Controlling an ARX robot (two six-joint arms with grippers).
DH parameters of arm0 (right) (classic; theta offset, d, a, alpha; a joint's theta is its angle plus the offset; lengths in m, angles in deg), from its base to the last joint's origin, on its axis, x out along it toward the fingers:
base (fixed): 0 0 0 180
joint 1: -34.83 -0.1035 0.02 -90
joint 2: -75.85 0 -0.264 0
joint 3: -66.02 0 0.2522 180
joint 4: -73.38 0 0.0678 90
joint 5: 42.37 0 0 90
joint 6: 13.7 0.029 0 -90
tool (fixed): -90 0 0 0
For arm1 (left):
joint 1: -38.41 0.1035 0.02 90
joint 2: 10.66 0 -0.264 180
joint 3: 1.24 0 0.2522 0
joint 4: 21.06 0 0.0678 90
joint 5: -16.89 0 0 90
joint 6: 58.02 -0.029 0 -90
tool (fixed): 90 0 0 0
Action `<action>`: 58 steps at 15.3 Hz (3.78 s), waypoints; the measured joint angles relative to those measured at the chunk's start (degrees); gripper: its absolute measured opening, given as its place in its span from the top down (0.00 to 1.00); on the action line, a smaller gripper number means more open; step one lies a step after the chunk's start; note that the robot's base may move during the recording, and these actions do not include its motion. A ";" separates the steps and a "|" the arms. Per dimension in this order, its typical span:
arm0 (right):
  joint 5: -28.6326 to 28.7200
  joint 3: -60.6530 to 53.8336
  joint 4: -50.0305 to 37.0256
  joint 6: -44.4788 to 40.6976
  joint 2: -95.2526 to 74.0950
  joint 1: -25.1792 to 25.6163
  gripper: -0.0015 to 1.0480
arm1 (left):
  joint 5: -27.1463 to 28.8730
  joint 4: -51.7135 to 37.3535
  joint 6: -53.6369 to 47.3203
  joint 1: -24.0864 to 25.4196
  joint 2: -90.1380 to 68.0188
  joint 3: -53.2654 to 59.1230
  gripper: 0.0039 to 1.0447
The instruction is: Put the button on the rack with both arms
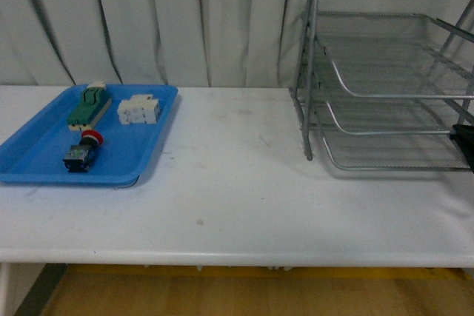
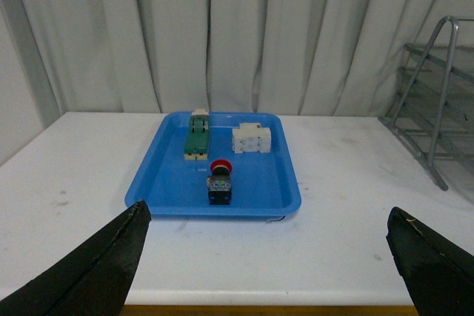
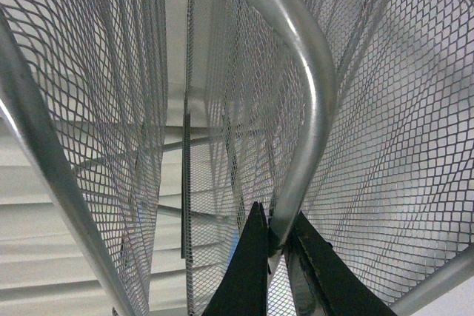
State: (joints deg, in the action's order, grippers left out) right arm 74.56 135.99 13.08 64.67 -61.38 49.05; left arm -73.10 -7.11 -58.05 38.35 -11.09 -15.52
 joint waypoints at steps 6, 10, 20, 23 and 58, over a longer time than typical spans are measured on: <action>1.66 -4.96 -0.61 -1.73 2.03 0.55 0.95 | 0.00 0.00 0.00 0.00 0.00 0.00 0.06; 6.60 -12.94 -1.01 -5.44 5.62 2.56 0.95 | 0.00 0.00 0.00 0.00 0.00 0.00 0.06; 16.85 -27.89 0.37 -15.43 14.53 7.19 0.44 | 0.00 0.00 0.00 0.00 0.00 0.00 0.06; 18.01 -30.23 0.33 -14.69 18.67 7.19 0.11 | 0.00 0.02 0.00 0.00 0.00 0.00 0.06; -26.77 -55.56 65.85 -78.03 128.43 -14.21 0.98 | 0.00 0.02 0.00 0.00 0.00 0.00 0.06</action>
State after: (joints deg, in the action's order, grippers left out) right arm 47.79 80.43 78.94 -13.36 67.05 34.84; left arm -73.10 -7.09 -58.05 38.35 -11.09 -15.52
